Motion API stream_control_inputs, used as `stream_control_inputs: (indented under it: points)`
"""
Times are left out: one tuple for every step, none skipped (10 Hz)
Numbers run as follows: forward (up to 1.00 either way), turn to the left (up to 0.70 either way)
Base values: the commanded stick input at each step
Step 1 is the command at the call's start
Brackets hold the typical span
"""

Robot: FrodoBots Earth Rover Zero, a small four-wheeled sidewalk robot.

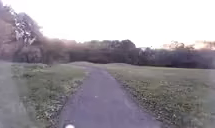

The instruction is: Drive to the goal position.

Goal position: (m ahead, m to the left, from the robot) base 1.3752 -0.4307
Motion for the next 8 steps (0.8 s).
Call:
stream_control_inputs:
  points:
    - [0.7,0.0]
    - [0.7,0.06]
    - [0.7,0.14]
    - [0.7,0.14]
    - [0.7,0.14]
    - [0.7,0.14]
    - [0.7,0.14]
    - [0.7,0.14]
